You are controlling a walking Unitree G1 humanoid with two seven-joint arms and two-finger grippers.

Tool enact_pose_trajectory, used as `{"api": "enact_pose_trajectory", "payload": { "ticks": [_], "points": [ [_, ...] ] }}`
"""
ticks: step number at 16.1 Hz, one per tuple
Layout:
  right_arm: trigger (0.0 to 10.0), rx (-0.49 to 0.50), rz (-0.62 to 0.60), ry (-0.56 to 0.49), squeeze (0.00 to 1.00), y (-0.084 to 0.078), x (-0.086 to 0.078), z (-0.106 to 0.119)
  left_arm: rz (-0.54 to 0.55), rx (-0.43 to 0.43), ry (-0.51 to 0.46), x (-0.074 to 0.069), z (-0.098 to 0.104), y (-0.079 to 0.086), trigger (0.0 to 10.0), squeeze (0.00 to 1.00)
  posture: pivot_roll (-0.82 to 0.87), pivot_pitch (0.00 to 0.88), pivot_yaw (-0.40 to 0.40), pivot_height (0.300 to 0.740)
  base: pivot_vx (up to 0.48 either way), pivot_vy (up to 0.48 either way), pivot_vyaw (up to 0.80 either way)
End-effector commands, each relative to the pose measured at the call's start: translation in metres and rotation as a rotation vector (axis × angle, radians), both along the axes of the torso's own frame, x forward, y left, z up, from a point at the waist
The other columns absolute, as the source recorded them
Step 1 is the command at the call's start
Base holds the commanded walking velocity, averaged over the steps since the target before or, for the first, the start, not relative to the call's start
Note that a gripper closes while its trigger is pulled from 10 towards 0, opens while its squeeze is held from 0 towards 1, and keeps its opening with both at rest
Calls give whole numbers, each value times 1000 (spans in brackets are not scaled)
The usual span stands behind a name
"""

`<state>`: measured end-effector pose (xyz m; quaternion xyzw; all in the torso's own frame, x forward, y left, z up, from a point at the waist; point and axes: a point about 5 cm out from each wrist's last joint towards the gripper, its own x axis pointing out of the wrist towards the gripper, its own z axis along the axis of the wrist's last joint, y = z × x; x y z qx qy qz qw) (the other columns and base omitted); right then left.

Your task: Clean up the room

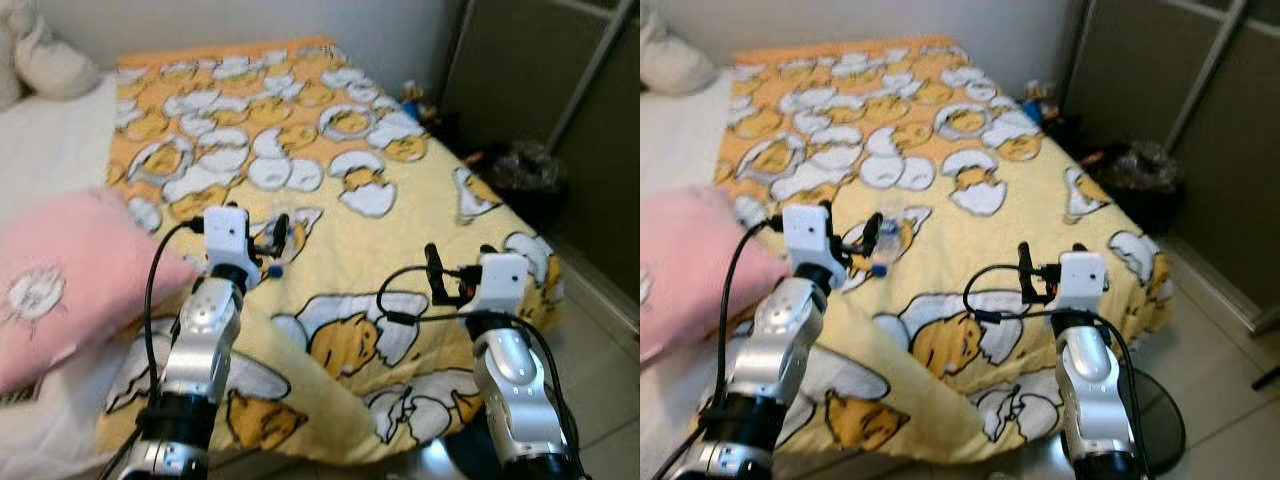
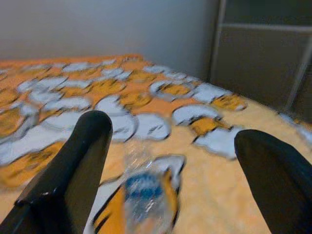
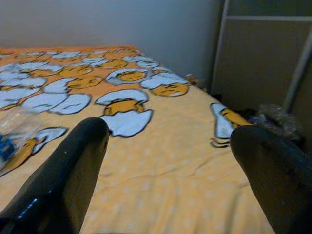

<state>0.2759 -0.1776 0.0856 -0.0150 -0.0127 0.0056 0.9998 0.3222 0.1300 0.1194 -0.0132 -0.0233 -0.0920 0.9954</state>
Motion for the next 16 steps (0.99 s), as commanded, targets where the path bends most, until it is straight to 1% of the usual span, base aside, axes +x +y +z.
{"api": "enact_pose_trajectory", "payload": {
  "ticks": [1, 3, 4, 5, 6, 7, 8, 10, 11, 12, 13, 14, 15, 16],
  "points": [
    [10000, -7, -19, -7, 0, -4, -2, 2, -52, -2, -4, 3, 4, -11, 10000, 0, -149, 0, 54, 736, 480, 0, 0],
    [10000, -8, -27, -8, 0, -4, -2, 2, -81, 8, -12, 3, 5, -16, 10000, 0, -153, 0, 56, 736, 480, 0, 0],
    [10000, -9, -29, -8, 0, -4, -2, 2, -81, 12, -14, 4, 5, -17, 10000, 161, -154, 0, 56, 736, 480, 0, 0],
    [10000, -9, -32, -7, 0, -4, -2, 2, -79, 16, -19, 4, 5, -16, 10000, 682, -155, 0, 57, 736, 480, 0, 0],
    [10000, -8, -36, -5, 0, -5, -3, 2, -87, 19, -27, 5, 7, -18, 10000, 1000, -156, 0, 57, 736, 240, 0, 0],
    [10000, -8, -37, -4, 0, -5, -3, 2, -84, 8, -21, 6, 7, -19, 10000, 1000, -157, 0, 58, 736, 240, 0, 0],
    [10000, -6, -35, -3, 0, -4, -4, 2, -67, -12, -3, 10, 8, -18, 10000, 1000, -158, 0, 58, 736, 0, 0, 0],
    [10000, -5, -34, -1, 0, -3, -7, 1, -44, -21, -4, 17, 12, -17, 10000, 1000, -162, 0, 58, 736, 0, 0, 0],
    [10000, -3, -31, 1, 0, -1, -10, 1, -49, -14, 29, 22, 9, -20, 10000, 1000, -173, 0, 62, 736, 0, 0, 0],
    [10000, -3, -30, 1, 0, 0, -12, 0, -54, -3, 47, 24, 8, -22, 10000, 1000, -173, 0, 62, 736, 0, 0, 0],
    [10000, -3, -28, 2, 0, 1, -16, 0, -48, -1, 115, 31, 2, -23, 10000, 1000, -187, 7, 67, 736, 0, 0, 0],
    [10000, -4, -33, 5, 0, 0, -21, 0, -34, -8, 150, 38, -1, -22, 10000, 0, -199, 21, 72, 736, 0, 0, 0],
    [10000, -5, -43, 14, 0, -2, -27, -1, -26, -7, 189, 43, -5, -22, 10000, 0, -208, 37, 78, 736, 0, 0, 0],
    [10000, -4, -54, 25, 0, -2, -36, -3, -33, -24, 245, 46, -12, -23, 10000, 0, -228, 75, 89, 736, 0, 0, 0]
  ]
}}
